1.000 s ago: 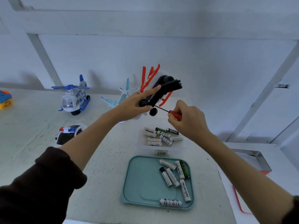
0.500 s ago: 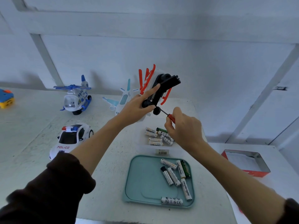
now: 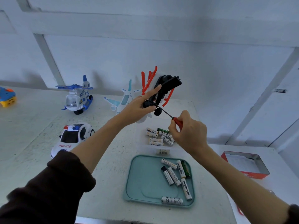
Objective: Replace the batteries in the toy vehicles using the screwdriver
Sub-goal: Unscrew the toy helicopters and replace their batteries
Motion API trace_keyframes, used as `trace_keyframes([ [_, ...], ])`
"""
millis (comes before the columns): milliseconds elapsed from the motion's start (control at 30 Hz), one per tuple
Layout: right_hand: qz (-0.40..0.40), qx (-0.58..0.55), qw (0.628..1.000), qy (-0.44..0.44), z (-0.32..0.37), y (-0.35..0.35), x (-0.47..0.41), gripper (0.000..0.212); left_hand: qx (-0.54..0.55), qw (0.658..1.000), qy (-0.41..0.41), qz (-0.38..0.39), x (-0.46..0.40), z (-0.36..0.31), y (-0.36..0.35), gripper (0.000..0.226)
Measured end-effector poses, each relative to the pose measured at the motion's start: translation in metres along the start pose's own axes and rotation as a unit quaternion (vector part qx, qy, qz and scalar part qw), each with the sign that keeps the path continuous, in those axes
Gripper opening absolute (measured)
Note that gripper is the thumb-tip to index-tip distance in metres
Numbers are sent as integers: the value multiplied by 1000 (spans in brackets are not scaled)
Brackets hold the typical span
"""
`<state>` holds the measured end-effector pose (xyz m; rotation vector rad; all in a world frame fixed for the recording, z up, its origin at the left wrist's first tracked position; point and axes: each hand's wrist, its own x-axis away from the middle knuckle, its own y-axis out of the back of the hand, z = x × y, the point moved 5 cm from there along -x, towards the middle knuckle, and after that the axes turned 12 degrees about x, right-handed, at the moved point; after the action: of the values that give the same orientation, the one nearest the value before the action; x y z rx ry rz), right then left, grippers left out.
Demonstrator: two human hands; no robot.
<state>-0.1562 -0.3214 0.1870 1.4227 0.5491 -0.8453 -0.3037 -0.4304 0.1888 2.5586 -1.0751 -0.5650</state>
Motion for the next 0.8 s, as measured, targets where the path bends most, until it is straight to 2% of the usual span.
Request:
trace_keyframes([
  [200, 7, 32, 999, -42, -21, 13, -30, 19, 36, 997, 13, 60, 3, -3, 2, 65],
  [400, 77, 72, 994, -6, -25, 7, -46, 24, 31, 994, 38, 96, -1, -1, -2, 64],
  [500, 109, 83, 991, -4, -28, 4, -51, 22, 5, 994, 30, 105, -2, -6, -3, 61],
  [633, 148, 69, 987, -9, -35, 1, -52, 21, -84, 988, 10, 128, -4, -10, -1, 63],
  [800, 150, 38, 988, -22, -48, -2, -45, 23, -155, 977, 4, 145, -10, -8, -3, 64],
])
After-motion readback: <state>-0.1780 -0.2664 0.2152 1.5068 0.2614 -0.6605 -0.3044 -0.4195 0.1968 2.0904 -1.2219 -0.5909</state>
